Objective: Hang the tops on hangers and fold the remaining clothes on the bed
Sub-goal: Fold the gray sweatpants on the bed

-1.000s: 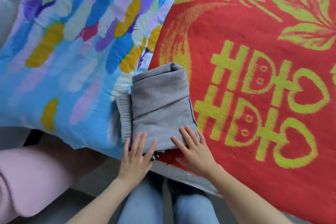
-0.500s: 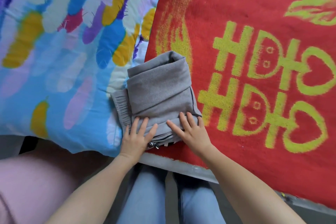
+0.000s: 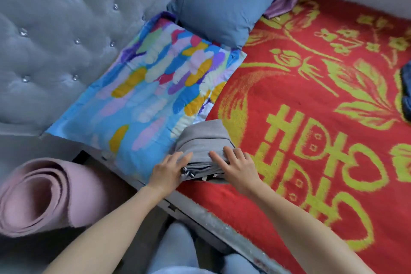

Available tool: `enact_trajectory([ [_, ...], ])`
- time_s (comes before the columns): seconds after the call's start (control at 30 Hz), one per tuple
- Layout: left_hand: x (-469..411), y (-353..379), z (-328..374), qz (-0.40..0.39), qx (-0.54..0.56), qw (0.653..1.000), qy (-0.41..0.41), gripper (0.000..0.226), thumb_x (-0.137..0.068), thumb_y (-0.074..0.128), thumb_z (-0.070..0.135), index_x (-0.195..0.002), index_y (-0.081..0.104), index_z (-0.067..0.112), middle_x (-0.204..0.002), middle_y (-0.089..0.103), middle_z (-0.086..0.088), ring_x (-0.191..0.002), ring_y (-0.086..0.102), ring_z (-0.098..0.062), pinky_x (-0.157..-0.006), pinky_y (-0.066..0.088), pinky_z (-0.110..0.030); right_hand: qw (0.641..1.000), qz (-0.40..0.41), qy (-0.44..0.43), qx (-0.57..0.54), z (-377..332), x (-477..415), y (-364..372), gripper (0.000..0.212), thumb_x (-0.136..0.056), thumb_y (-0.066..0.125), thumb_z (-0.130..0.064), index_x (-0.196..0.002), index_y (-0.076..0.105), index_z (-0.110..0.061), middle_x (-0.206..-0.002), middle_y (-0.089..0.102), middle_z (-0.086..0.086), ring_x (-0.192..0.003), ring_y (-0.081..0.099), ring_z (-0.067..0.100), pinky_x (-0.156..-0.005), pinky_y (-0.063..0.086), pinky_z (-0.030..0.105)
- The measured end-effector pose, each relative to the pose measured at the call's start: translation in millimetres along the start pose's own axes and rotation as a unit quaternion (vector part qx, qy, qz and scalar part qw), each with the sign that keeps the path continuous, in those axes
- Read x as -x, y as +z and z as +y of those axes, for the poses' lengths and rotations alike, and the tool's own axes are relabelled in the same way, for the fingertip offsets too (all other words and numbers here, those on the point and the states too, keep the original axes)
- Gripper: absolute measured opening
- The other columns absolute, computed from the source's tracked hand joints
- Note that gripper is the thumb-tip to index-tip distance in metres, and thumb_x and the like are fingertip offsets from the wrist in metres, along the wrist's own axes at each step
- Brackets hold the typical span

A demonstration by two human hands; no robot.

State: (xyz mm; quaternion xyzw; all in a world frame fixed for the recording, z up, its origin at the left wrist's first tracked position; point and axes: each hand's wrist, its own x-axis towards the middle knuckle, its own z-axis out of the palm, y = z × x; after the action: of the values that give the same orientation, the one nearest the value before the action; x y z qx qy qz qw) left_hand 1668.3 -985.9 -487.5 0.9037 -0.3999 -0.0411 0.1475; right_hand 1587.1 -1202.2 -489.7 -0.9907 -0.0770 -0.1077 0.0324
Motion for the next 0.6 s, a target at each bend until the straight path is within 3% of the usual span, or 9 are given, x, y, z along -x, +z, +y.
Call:
enact_trajectory([
  [0.07, 13, -13, 10, 0.06, -0.015, 0.998, -0.024, 0.052, -0.065, 0.061, 0.028, -0.115, 0.047, 0.024, -0.102, 0.044, 0.007, -0.068, 0.068, -0.022, -0.032, 0.047, -0.028, 0.999, -0.003, -0.042, -0.004, 1, -11, -22, 0.075, -0.056, 0.078, -0.024, -0.122, 0.043, -0.026, -0.09, 0.059, 0.007, -0.063, 0.055, 0.024, -0.047, 0.042, 0.028],
  [0.13, 48, -35, 31, 0.104, -0.033, 0.991, -0.073, 0.048, -0.068, 0.042, 0.03, -0.116, 0.047, 0.023, -0.101, 0.041, 0.008, -0.069, 0.068, -0.021, -0.034, 0.048, -0.029, 0.993, -0.005, -0.114, 0.01, -10, -13, -55, 0.076, -0.056, 0.079, -0.026, -0.123, 0.042, -0.026, -0.088, 0.062, 0.008, -0.064, 0.057, 0.024, -0.045, 0.042, 0.027],
  [0.2, 77, -50, 44, 0.114, -0.054, 0.986, -0.107, 0.056, -0.064, 0.061, 0.03, -0.117, 0.046, 0.023, -0.101, 0.041, 0.008, -0.07, 0.068, -0.02, -0.034, 0.047, -0.026, 0.986, -0.01, -0.166, 0.018, -23, -18, -79, 0.079, -0.057, 0.081, -0.035, -0.124, 0.041, -0.026, -0.09, 0.063, 0.009, -0.066, 0.058, 0.025, -0.046, 0.044, 0.028],
  [0.27, 108, -65, 58, 0.123, -0.049, 0.98, -0.149, 0.082, -0.046, 0.085, 0.021, -0.118, 0.046, 0.023, -0.101, 0.046, 0.007, -0.069, 0.068, -0.019, -0.034, 0.045, -0.024, 0.975, -0.011, -0.222, 0.014, -40, -20, -94, 0.087, -0.053, 0.083, -0.041, -0.126, 0.04, -0.026, -0.091, 0.063, 0.009, -0.068, 0.06, 0.026, -0.047, 0.047, 0.028],
  [0.33, 151, -83, 75, 0.15, -0.07, 0.961, -0.22, 0.085, -0.041, 0.087, 0.02, -0.117, 0.048, 0.024, -0.095, 0.06, 0.005, -0.065, 0.067, -0.016, -0.033, 0.042, -0.021, 0.957, -0.021, -0.289, 0.009, -71, -23, -115, 0.095, -0.045, 0.086, -0.039, -0.127, 0.04, -0.025, -0.091, 0.064, 0.009, -0.068, 0.06, 0.025, -0.047, 0.048, 0.029],
  [0.43, 208, -96, 94, 0.187, -0.084, 0.935, -0.288, 0.06, -0.06, 0.065, 0.029, -0.117, 0.046, 0.025, -0.089, 0.065, 0.002, -0.062, 0.067, -0.02, -0.035, 0.045, -0.022, 0.928, -0.027, -0.372, 0.01, -118, -25, -130, 0.101, -0.035, 0.086, -0.039, -0.125, 0.042, -0.025, -0.09, 0.064, 0.007, -0.068, 0.058, 0.023, -0.046, 0.047, 0.027],
  [0.53, 270, -95, 109, 0.201, -0.094, 0.908, -0.356, 0.085, -0.039, 0.087, 0.023, -0.114, 0.048, 0.024, -0.085, 0.067, 0.004, -0.062, 0.067, -0.016, -0.039, 0.044, -0.019, 0.894, -0.051, -0.445, 0.005, -172, -16, -135, 0.105, -0.03, 0.086, -0.04, -0.124, 0.043, -0.024, -0.09, 0.062, 0.006, -0.067, 0.058, 0.023, -0.046, 0.045, 0.026],
  [0.6, 313, -89, 123, 0.193, -0.09, 0.889, -0.406, 0.097, -0.028, 0.09, 0.022, -0.115, 0.048, 0.026, -0.085, 0.067, 0.006, -0.061, 0.066, -0.012, -0.039, 0.043, -0.018, 0.868, -0.065, -0.492, -0.002, -211, -2, -135, 0.105, -0.029, 0.085, -0.041, -0.123, 0.043, -0.024, -0.089, 0.062, 0.005, -0.066, 0.06, 0.022, -0.047, 0.046, 0.025],
])
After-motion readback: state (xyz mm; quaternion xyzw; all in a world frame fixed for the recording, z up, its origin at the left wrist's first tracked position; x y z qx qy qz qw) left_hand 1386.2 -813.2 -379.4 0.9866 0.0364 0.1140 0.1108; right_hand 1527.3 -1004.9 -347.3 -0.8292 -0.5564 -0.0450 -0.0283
